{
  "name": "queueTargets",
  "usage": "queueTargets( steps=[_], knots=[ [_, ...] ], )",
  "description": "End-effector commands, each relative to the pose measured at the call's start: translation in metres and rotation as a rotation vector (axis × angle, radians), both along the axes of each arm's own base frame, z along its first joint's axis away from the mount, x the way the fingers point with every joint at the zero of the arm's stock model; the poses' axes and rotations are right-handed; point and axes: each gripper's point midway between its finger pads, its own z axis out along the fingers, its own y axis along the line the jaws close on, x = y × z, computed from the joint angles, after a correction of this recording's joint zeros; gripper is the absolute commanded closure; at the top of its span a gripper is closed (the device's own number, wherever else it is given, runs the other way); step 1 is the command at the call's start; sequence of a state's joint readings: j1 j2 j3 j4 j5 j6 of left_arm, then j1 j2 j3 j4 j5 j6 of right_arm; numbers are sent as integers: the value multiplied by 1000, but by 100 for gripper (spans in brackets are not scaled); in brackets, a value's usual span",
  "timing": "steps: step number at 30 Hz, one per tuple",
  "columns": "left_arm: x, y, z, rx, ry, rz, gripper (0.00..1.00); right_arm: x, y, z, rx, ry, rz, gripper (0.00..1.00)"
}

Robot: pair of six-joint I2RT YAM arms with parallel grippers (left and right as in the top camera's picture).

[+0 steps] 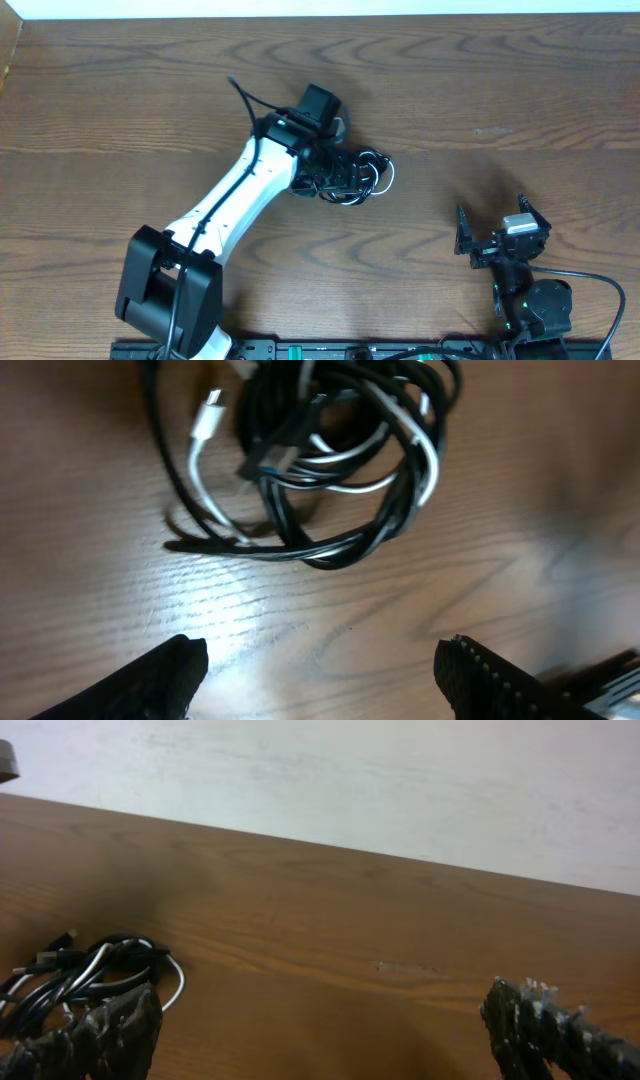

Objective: Untangle cables
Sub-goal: 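Lower the left gripper onto the cable bundle and pinch a black cable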

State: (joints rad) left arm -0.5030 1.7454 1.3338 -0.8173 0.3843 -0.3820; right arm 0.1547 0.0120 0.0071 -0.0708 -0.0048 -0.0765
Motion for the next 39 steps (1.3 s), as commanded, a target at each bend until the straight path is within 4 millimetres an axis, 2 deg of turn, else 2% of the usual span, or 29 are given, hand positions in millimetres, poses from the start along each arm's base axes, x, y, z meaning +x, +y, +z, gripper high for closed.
queueTargets(
  steps=[1, 10, 20, 24, 39],
  knots=[
    [1, 6, -11, 89, -52, -71, 21, 0, 1, -1, 8, 2, 4, 1],
    [3, -2, -18, 108, -75, -93, 20, 0, 1, -1, 8, 2, 4, 1],
    [1, -2, -50, 148, -5, -101, 21, 0, 1, -1, 8, 2, 4, 1],
    [0, -1, -57, 157, 12, -102, 21, 0, 1, -1, 8, 2, 4, 1],
    [1, -2, -57, 154, 7, -102, 21, 0, 1, -1, 8, 2, 4, 1]
  ],
)
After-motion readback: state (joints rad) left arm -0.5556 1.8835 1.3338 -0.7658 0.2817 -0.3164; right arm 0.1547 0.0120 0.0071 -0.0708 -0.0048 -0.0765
